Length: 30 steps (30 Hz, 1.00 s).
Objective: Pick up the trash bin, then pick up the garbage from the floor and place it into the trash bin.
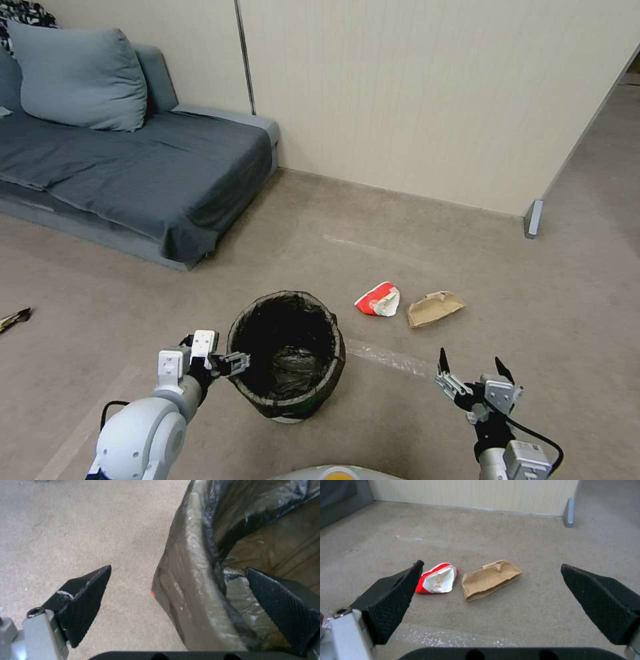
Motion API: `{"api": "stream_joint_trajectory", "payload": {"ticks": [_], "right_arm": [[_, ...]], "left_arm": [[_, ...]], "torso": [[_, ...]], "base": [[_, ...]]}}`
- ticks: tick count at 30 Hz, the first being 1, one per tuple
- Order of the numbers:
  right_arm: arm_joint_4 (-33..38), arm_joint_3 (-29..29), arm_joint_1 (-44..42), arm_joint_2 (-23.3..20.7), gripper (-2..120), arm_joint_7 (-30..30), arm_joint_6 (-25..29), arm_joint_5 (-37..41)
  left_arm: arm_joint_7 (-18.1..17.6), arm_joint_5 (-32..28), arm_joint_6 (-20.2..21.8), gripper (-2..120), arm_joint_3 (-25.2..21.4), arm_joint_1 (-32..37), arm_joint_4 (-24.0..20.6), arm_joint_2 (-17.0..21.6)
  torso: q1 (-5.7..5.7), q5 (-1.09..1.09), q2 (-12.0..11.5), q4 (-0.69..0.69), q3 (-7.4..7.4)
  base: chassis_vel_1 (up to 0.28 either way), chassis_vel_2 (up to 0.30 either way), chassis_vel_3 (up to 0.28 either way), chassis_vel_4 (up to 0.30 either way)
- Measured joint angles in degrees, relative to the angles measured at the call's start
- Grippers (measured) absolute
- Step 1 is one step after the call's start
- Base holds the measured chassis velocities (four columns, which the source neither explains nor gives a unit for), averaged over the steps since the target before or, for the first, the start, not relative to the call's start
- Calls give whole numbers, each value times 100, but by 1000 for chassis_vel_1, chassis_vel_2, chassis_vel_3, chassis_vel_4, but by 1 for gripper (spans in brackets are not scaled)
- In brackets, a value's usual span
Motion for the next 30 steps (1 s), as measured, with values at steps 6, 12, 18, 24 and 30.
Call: {"api": "stream_joint_trajectory", "payload": {"ticks": [6, 12, 18, 24, 30], "right_arm": [[0, 9, 8, 0, 100, 0, -6, 0], [0, 12, 10, 0, 100, 0, -15, 0], [-11, 6, 9, 0, 100, 9, -15, -1], [-17, -15, 12, 0, 100, 11, -15, -9], [-30, -33, 12, 0, 100, 11, -15, -18]], "left_arm": [[2, 5, -5, 100, 24, -73, 159, 12], [7, 41, -16, 100, 95, -141, 261, -3], [16, 114, -29, 80, 164, -191, 329, -23], [30, 118, -30, 62, 170, -193, 343, -30], [34, 137, -31, 39, 173, -163, 344, -51]], "torso": [[0, 0, 0, 0, 0], [0, 2, 0, 1, 0], [0, 4, 1, 1, 0], [-1, 2, 0, 1, -1], [0, 2, 1, 1, -1]], "base": [[0, 0, 0, 0], [0, 0, 0, 0], [0, 0, 0, 0], [0, 0, 0, 0], [0, 0, 0, 0]]}}
